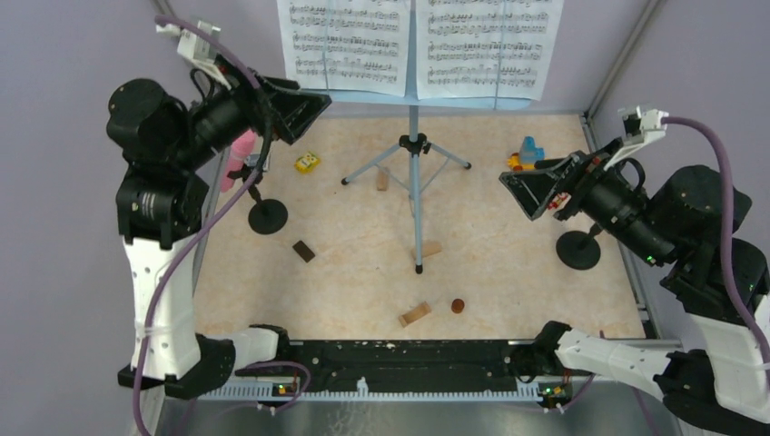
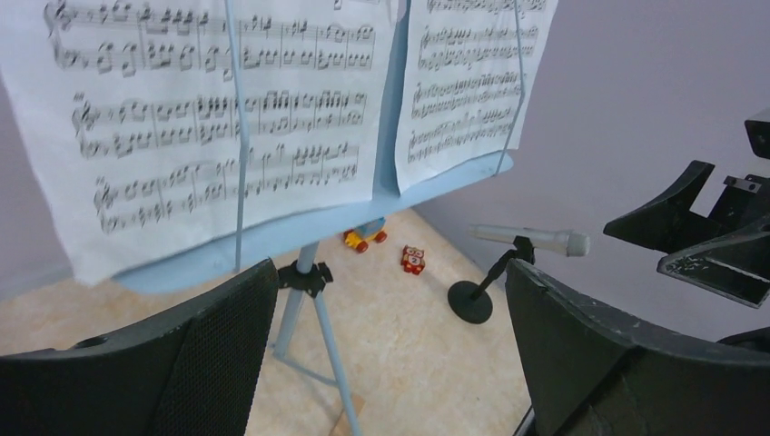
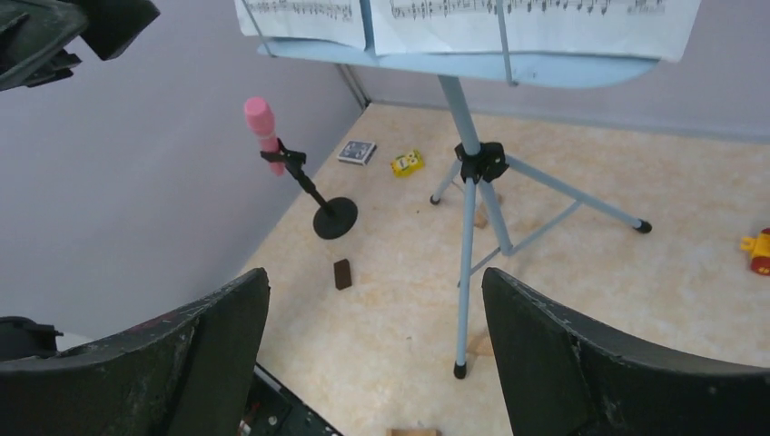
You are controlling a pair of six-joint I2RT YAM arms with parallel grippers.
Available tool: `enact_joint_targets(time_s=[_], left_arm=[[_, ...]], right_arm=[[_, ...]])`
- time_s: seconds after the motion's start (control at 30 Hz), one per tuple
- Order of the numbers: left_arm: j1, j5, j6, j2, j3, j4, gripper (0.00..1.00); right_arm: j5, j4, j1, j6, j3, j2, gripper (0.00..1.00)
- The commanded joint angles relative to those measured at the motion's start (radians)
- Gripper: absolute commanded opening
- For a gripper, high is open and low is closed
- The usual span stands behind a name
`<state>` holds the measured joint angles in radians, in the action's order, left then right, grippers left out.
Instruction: Pack up the instrument practice props
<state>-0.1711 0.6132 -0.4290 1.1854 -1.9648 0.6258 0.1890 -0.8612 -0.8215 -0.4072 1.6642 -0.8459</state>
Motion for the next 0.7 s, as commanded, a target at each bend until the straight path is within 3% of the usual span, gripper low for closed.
enact_joint_targets(time_s=[0.0, 0.13, 0.23, 0.4, 0.67], left_arm=[[-0.058, 0.045, -0.018, 0.128, -0.139, -0.106, 0.99], [-0.235, -0.063, 0.088, 0.239, -0.289, -0.050, 0.99], [-0.304, -0.079, 0.113, 0.281, -0.303, -0.072, 0.99], [-0.316, -0.082, 0.097, 0.276, -0.204, -0.214, 0.99], [-0.320, -0.071, -0.012, 0.321, -0.164, -0.376, 0.97]], right_arm=[[0.048, -0.015, 0.004, 0.080, 0.174, -0.116, 0.86], [0.064, -0.007, 0.004, 0.117, 0.297, -0.200, 0.85], [0.070, -0.023, 0.004, 0.150, 0.389, -0.256, 0.84], [0.124, -0.053, 0.004, 0.203, 0.510, -0.332, 0.78], [0.213, -0.013, 0.004, 0.205, 0.518, -0.371, 0.68]])
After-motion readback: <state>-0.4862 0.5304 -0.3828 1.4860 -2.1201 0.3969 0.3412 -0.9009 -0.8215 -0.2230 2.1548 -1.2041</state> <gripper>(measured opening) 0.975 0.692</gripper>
